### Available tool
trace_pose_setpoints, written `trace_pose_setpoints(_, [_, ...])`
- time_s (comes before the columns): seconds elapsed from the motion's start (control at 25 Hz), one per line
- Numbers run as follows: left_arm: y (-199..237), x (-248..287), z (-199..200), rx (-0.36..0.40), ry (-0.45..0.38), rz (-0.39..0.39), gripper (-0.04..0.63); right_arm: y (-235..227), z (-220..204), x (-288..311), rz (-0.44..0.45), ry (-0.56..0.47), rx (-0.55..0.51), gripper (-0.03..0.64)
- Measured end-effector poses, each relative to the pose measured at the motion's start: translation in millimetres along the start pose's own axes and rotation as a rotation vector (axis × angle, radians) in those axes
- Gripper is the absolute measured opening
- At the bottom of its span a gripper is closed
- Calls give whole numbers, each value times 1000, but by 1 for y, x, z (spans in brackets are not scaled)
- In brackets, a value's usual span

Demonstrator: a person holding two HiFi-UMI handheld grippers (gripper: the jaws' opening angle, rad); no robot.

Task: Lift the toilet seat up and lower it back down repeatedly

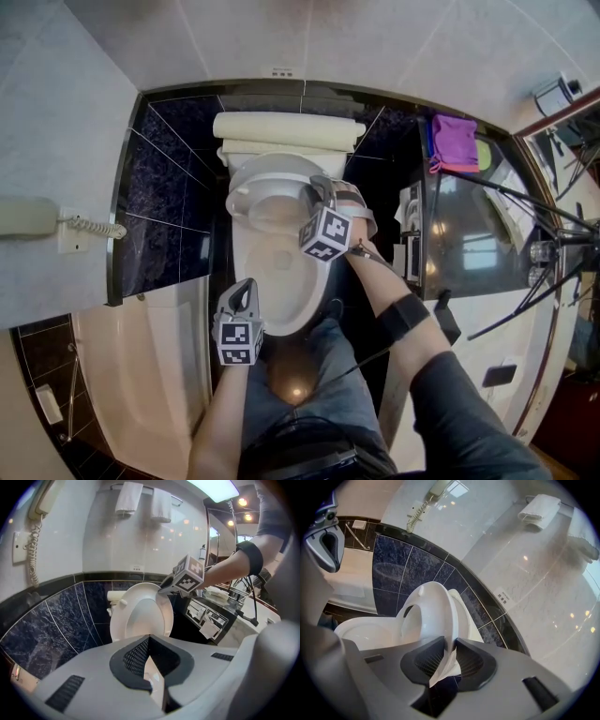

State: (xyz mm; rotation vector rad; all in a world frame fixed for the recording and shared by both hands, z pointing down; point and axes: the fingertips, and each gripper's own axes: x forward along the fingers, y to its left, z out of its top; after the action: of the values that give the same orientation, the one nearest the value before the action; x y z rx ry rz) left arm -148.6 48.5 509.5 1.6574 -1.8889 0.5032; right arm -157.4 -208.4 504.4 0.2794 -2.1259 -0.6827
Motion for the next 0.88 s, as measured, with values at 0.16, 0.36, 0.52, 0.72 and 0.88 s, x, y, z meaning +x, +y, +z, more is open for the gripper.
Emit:
trace_pose_setpoints(0.16, [-2,-4,-20,7,31,-22,0,21,-1,-21,-21,6,-2,92])
trace_pose_setpoints(0.36, [1,-4,-42,13,37,-47,0,50,-1,-48,-51,10,-7,89])
trace_pose_setpoints(0.52, [6,2,-64,17,32,-54,0,78,-1,-70,-76,12,-20,86])
trace_pose_setpoints(0.72, [4,7,-84,39,35,-74,0,124,-7,-99,-101,20,-33,84])
trace_pose_setpoints(0.88, [-8,8,-86,32,33,-113,0,166,-16,-119,-87,32,-26,81])
